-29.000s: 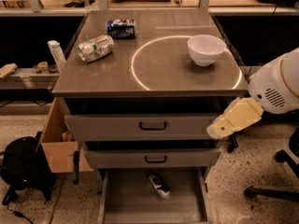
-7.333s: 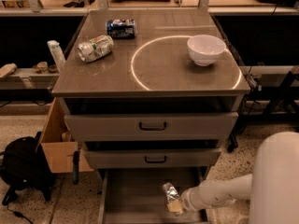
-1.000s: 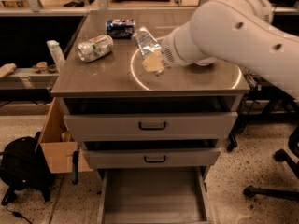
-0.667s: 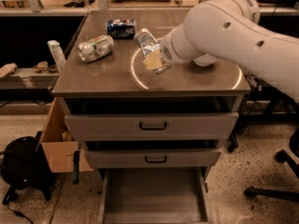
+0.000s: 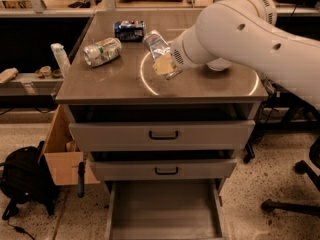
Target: Pick redbull can from bottom drawer and place on counter
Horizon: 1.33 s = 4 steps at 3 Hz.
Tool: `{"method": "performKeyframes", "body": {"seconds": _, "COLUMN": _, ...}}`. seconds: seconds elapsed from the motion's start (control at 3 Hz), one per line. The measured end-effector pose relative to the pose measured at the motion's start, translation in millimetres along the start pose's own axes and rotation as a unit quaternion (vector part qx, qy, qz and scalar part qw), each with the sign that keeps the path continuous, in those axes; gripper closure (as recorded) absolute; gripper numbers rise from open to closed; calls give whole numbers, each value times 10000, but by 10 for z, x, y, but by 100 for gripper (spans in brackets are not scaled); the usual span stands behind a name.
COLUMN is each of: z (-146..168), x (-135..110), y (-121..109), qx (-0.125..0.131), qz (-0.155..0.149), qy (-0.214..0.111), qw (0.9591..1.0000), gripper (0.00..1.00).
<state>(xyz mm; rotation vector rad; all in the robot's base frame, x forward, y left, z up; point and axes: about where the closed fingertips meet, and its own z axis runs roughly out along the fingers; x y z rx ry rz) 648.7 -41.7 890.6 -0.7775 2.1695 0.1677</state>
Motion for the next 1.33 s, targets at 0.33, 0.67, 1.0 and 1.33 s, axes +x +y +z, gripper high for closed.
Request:
{"method": "performKeyframes", "body": {"seconds": 0.33, "z": 0, "x": 0, "y": 0, "qx": 0, "qz": 0, "qy": 0, "qw": 10000, "gripper": 34}}
{"method": "performKeyframes", "body": {"seconds": 0.67, "z": 0, "x": 0, "y": 0, "qx": 0, "qz": 0, "qy": 0, "qw": 10000, "gripper": 11}}
{"method": "performKeyframes", "body": {"seconds": 1.0, "z": -1, "x": -1, "y": 1, "qx": 0, "qz": -1, "qy": 0, "qw": 10000, "gripper": 0}}
{"method": "performKeyframes", "body": {"seconds": 1.33, "z": -1, "x": -1, "y": 1, "qx": 0, "qz": -1, "qy": 0, "qw": 10000, "gripper": 0}}
